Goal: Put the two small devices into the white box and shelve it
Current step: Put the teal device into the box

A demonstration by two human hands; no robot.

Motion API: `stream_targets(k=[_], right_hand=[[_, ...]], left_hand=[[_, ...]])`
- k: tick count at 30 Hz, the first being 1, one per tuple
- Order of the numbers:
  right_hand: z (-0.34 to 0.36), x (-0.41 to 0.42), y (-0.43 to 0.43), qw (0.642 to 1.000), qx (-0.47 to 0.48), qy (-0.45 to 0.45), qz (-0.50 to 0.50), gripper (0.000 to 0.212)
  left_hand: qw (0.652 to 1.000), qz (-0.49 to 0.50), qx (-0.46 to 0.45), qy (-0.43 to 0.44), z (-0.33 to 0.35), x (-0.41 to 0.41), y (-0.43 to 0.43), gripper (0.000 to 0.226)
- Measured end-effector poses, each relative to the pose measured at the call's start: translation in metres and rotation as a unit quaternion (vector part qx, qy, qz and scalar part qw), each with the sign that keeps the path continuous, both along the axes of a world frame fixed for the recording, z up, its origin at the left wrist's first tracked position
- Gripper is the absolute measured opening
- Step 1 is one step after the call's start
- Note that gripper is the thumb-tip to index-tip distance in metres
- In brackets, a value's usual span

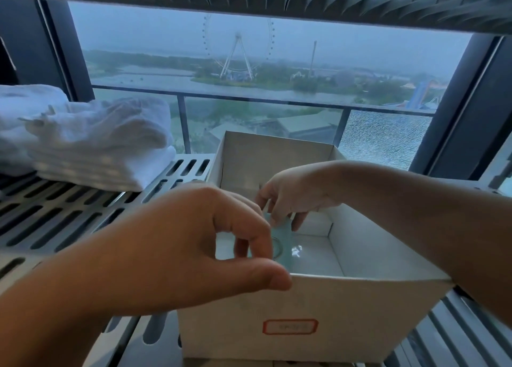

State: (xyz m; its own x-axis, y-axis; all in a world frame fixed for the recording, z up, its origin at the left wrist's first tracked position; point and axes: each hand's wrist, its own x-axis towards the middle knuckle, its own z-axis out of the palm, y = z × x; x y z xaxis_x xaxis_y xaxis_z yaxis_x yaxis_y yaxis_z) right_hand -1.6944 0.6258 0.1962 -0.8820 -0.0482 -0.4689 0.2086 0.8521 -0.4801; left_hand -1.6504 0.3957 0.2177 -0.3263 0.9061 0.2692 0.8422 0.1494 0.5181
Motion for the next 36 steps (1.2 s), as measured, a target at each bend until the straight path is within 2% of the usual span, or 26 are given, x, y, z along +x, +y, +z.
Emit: stream_targets(k=[7, 11, 13, 18, 29, 33, 36], right_hand=[[-0.009, 0.001, -0.008, 0.997, 0.042, -0.041, 0.046, 0.025], [-0.005, 0.007, -0.009, 0.997, 0.055, -0.043, 0.044, 0.041], [-0.001, 0.010, -0.009, 0.997, 0.050, -0.036, 0.037, 0.042], [0.014, 0.016, -0.003, 1.000, 0.014, -0.007, 0.007, 0.027], [0.040, 0.044, 0.010, 0.985, -0.118, 0.122, -0.017, 0.038], [0.043, 0.057, 0.018, 0.967, -0.166, 0.189, -0.050, 0.029], [0.045, 0.071, 0.022, 0.946, -0.168, 0.266, -0.076, 0.021]], left_hand=[[1.000, 0.000, -0.002, -0.011, 0.000, -0.001, 0.001, 0.024], [1.000, -0.003, -0.004, -0.020, 0.001, -0.001, 0.002, 0.024], [1.000, -0.006, -0.007, -0.021, 0.001, -0.001, 0.003, 0.024], [0.999, -0.023, -0.011, -0.030, 0.003, -0.001, 0.004, 0.020], [0.998, 0.016, -0.049, 0.020, 0.016, 0.009, 0.012, 0.030], [0.998, 0.017, -0.037, 0.046, 0.020, 0.014, 0.018, 0.033], [0.998, 0.025, -0.030, 0.043, 0.021, 0.019, 0.025, 0.036]])
